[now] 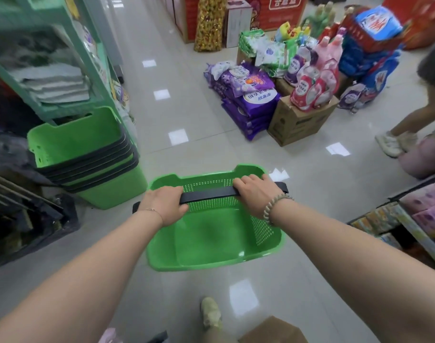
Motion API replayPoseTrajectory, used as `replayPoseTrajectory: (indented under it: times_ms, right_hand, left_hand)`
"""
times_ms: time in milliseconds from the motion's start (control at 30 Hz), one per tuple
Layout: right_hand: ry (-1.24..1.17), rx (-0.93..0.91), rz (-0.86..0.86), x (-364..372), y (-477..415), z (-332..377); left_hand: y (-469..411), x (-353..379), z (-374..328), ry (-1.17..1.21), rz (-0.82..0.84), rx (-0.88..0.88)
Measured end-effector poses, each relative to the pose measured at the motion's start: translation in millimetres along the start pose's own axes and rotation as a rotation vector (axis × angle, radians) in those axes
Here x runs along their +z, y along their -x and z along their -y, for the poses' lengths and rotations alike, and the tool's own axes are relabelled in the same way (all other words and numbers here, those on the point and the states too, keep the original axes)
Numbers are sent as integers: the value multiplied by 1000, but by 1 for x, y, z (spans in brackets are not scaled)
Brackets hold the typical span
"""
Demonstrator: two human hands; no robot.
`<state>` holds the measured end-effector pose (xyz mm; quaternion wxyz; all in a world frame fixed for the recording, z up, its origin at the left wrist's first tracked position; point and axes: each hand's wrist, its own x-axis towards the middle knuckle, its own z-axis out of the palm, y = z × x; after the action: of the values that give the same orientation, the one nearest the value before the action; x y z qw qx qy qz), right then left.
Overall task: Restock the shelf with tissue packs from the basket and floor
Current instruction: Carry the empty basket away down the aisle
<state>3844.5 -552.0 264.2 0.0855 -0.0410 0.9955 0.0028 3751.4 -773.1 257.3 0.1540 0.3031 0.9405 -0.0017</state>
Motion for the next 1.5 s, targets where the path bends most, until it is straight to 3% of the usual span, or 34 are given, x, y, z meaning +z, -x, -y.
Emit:
replayPoseTrajectory:
  times_ms: [467, 800, 1200, 1500]
  right_hand:
    - [-46, -23, 25, -59, -153, -88]
    - [11, -26, 56, -82, -295, -112]
    - [17, -4, 11, -124, -477, -152]
    - [-34, -38, 75, -133, -629, -229]
  left_hand:
    - [-153, -97, 39, -55, 64, 73]
    - [-266, -136, 110, -39, 111, 105]
    - [-425, -196, 201, 8, 47, 125]
    - [-579, -229, 235, -25, 46, 83]
